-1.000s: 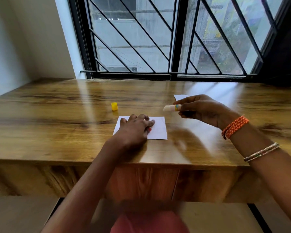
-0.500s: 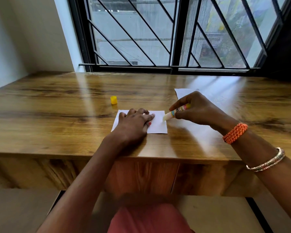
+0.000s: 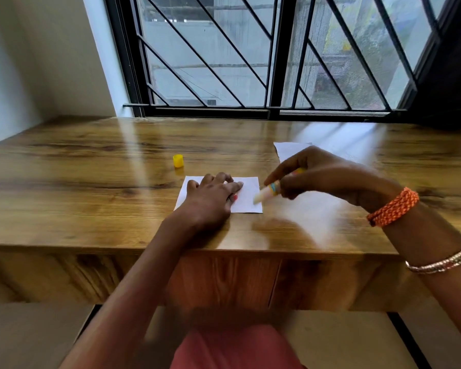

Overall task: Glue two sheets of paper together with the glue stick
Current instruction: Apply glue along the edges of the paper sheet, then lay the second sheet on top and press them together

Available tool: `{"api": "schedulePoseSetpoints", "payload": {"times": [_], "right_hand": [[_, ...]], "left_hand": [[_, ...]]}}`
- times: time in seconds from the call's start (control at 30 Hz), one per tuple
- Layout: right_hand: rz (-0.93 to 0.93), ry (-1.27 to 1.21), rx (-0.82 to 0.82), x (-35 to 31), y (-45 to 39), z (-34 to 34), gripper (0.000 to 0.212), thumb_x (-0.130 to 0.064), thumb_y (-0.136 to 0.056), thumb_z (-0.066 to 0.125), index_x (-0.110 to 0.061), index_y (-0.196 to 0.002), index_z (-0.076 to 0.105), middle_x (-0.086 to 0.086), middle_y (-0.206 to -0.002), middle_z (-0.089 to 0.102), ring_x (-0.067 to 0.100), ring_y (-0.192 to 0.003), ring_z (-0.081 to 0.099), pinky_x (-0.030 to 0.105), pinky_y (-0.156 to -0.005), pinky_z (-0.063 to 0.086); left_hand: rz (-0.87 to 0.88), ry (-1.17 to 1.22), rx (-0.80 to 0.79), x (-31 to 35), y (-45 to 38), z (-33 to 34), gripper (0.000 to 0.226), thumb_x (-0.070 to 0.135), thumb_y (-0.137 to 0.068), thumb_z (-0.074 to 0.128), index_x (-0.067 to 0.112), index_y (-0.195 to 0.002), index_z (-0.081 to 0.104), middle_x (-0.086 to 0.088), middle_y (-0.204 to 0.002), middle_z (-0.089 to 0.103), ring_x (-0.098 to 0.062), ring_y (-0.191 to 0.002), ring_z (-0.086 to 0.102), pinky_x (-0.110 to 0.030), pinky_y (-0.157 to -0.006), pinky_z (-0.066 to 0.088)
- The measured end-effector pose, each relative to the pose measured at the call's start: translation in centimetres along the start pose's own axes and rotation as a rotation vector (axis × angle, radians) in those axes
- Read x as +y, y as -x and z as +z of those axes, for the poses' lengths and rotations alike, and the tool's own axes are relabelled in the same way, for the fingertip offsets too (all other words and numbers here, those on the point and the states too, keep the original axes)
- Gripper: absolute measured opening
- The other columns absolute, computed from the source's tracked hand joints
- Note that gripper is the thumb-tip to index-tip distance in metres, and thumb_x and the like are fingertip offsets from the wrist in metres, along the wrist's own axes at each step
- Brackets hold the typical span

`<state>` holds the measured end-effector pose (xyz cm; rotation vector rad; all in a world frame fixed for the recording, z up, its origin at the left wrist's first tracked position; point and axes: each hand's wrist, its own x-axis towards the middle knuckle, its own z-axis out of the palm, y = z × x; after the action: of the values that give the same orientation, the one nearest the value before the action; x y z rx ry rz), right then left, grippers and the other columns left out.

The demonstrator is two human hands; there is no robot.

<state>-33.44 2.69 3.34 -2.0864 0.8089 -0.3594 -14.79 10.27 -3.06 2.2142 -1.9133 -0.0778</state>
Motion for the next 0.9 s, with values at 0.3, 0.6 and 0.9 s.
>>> {"api": "schedulePoseSetpoints", "payload": {"times": [0.3, 0.6, 0.9], "right_hand": [[0.21, -0.862, 0.243, 2.9, -4.3, -0.1, 0.031, -0.026, -0.098, 0.047, 0.002, -0.109, 0.058, 0.006, -0.073, 0.062, 0.01, -0.054, 0.054, 0.022, -0.049, 0.051], [0.229, -0.896, 0.259, 1.3, -10.7, 2.0, 0.023, -0.03, -0.099, 0.043, -0.015, -0.095, 0.059, -0.002, -0.085, 0.063, 0.011, -0.073, 0.051, 0.026, -0.065, 0.042], [0.164, -1.001, 0.162, -1.2, -16.9, 5.2, 0.043, -0.04, -0.101, 0.033, -0.007, -0.08, 0.051, 0.007, -0.069, 0.071, 0.012, -0.06, 0.067, 0.028, -0.064, 0.049]], "left_hand": [[-0.126, 0.073, 0.088, 0.0, -0.7, 0.4, 0.037, 0.029, -0.098, 0.037, 0.018, -0.134, 0.035, -0.005, -0.137, 0.033, -0.022, -0.13, 0.029, -0.041, -0.105, 0.023], [-0.175, 0.14, 0.442, -2.7, -4.0, -3.2, 0.025, 0.015, -0.09, 0.046, 0.022, -0.11, 0.06, -0.007, -0.123, 0.045, -0.027, -0.122, 0.037, -0.041, -0.097, 0.031], [-0.489, 0.437, 0.641, -13.6, -8.0, -3.0, 0.029, 0.002, -0.081, 0.046, 0.006, -0.104, 0.063, -0.02, -0.114, 0.061, -0.038, -0.11, 0.054, -0.039, -0.089, 0.043]]}}
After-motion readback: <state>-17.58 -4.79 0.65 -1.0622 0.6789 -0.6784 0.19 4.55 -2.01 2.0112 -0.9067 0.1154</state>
